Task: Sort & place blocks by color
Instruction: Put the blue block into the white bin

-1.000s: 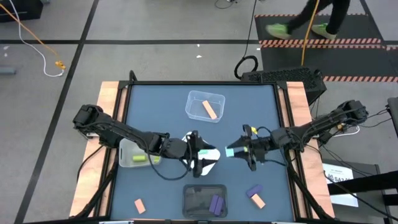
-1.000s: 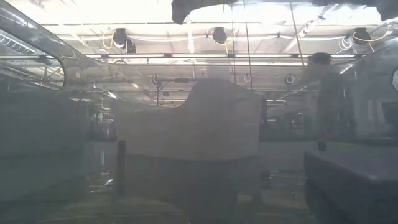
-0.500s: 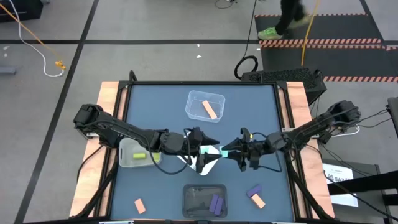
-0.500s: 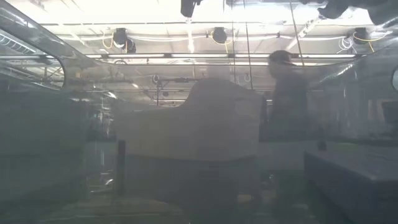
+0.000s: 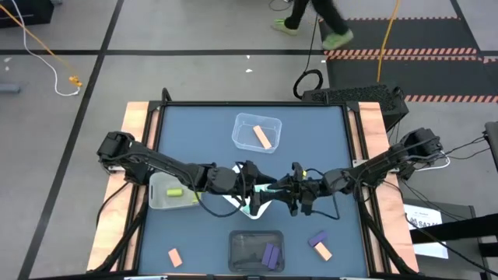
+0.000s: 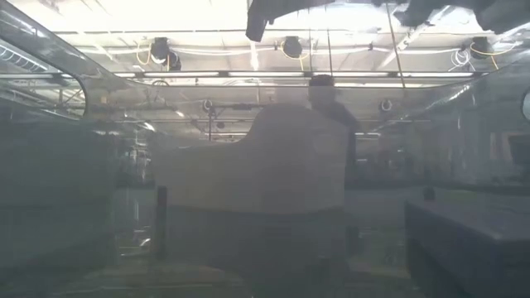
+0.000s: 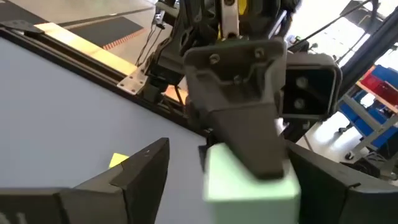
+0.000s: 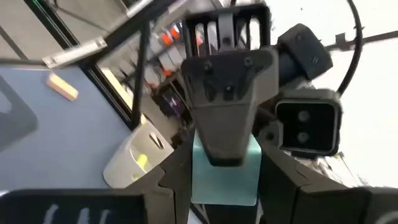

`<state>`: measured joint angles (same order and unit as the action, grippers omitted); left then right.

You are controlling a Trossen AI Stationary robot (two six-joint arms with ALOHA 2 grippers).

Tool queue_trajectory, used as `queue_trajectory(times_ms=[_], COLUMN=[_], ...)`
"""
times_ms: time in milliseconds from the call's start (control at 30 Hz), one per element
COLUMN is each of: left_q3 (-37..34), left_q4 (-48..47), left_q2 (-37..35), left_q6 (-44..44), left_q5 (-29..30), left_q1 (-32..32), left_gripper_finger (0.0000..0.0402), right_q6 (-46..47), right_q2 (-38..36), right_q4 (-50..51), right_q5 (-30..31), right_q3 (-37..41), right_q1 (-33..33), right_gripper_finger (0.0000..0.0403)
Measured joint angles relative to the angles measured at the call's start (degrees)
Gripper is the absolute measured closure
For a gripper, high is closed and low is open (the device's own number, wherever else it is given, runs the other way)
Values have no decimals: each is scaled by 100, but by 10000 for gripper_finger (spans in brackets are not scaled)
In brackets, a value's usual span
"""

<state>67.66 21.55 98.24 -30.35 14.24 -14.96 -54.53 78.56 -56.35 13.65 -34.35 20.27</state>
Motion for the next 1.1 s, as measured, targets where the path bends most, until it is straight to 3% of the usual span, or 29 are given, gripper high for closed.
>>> queue_trajectory(times_ms=[133, 300, 400, 667, 767, 1000, 1100], left_q3=[0, 0, 0, 0, 0, 0, 1], left_q4=[-52, -55, -88, -143, -187, -597, -1094], left_q2=[-4, -2, -4, -2, -4, -9, -9], left_q6=[-28, -143, -126, 235, 240, 320, 293], left_q5=[-73, -107, -115, -193, -229, -203, -183], left_q1=[-1, -2, -5, -2, 10, 89, 141], left_gripper_finger=[175, 267, 267, 267, 267, 267, 267], right_q6=[0, 177, 307, 1264, 1577, 2539, 3272], right_q2=[34, 33, 33, 29, 33, 31, 29], right_q4=[14, 35, 56, 367, 594, 1096, 1538], right_q5=[301, 299, 383, 1530, 2283, 4962, 5598], right_q3=[-1, -2, 0, 3, 7, 7, 7], right_q1=[4, 11, 28, 293, 403, 766, 966], right_gripper_finger=[280, 280, 275, 218, 196, 173, 174])
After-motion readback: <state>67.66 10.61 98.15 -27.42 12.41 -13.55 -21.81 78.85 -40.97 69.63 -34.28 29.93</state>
